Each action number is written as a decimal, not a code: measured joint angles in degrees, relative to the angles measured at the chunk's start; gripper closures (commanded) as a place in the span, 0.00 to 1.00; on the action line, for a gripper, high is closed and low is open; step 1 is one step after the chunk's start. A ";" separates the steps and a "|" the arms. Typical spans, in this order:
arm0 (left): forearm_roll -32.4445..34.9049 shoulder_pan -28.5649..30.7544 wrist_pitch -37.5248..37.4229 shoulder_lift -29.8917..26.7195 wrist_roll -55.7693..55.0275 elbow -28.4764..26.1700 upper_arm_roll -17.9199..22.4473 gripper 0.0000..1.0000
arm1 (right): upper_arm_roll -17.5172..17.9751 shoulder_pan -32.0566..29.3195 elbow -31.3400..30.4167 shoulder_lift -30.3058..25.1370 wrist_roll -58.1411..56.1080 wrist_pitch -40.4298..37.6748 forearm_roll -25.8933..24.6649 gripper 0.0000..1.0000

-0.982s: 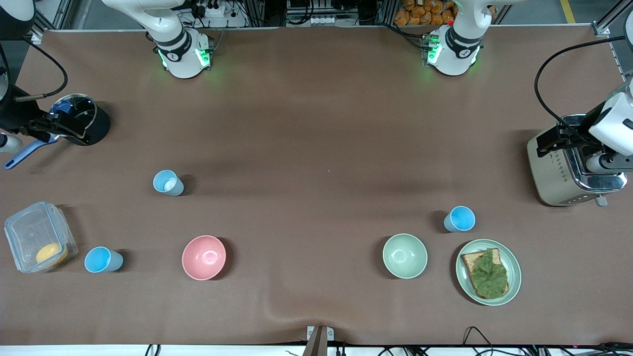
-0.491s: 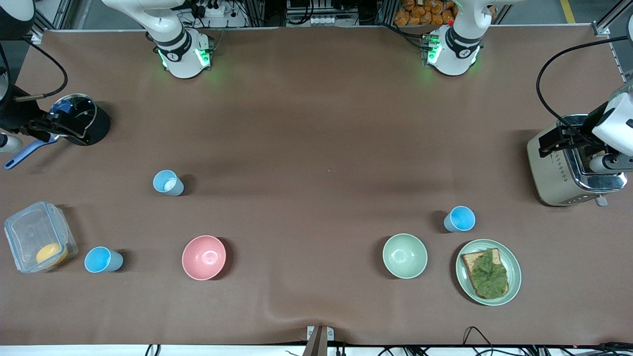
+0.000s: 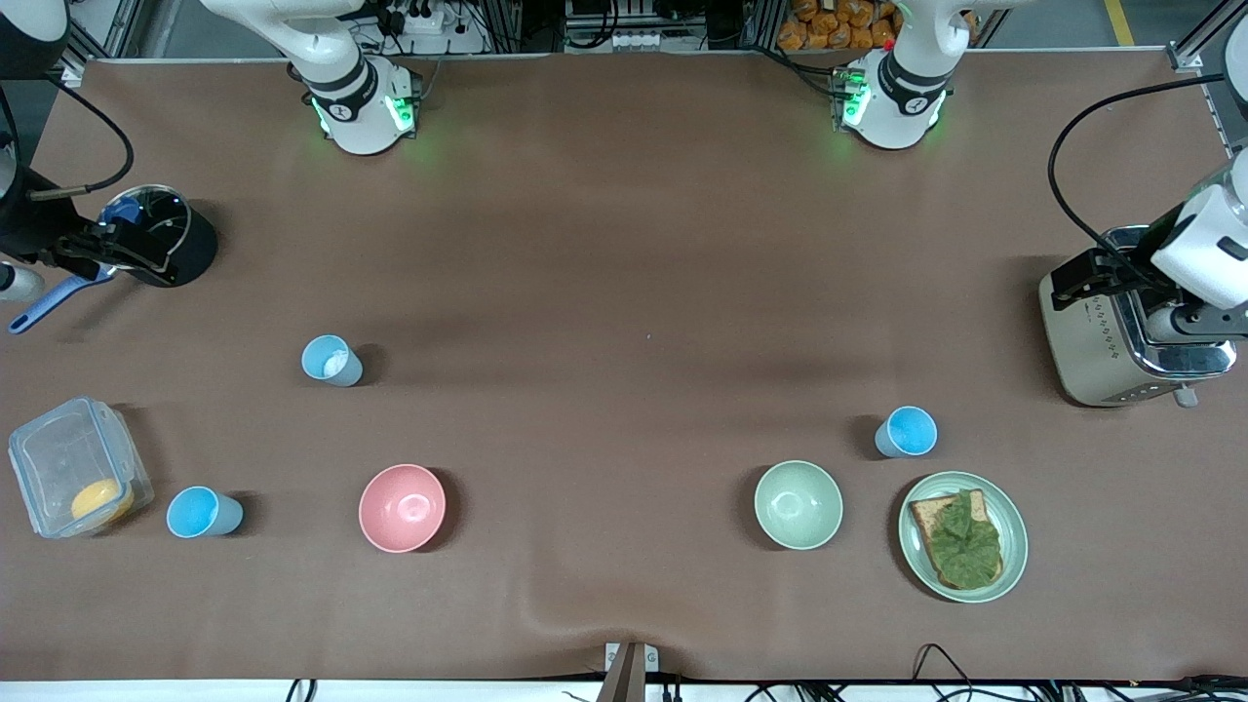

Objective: Stack blue cups with both arms

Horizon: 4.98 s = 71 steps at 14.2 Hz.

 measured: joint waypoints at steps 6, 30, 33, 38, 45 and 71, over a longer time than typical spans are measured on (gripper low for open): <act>0.03 -0.24 -0.07 3.10 0.00 -0.68 -0.08 0.00 | -0.03 0.00 0.00 0.00 0.01 -0.02 0.00 0.00; 2.61 -0.06 5.68 14.12 -1.32 -0.08 -0.03 0.00 | 0.01 0.00 -0.19 2.31 0.02 -1.65 0.00 0.00; 2.60 -0.46 13.34 21.10 -2.58 1.61 -0.42 0.00 | 0.01 0.00 -0.80 6.40 0.00 -2.34 0.00 0.00; 2.52 -1.99 22.12 27.77 -6.66 3.06 -0.96 0.00 | 0.00 0.00 -1.87 17.06 0.00 1.70 0.04 0.00; -0.80 -2.62 22.55 31.81 -8.86 3.07 -1.11 0.00 | 0.16 0.10 -3.90 29.31 -0.04 10.27 2.01 0.00; -3.00 -2.31 25.40 37.13 -8.44 3.35 -1.33 1.00 | 0.36 2.24 8.07 30.77 2.12 -10.33 13.58 1.00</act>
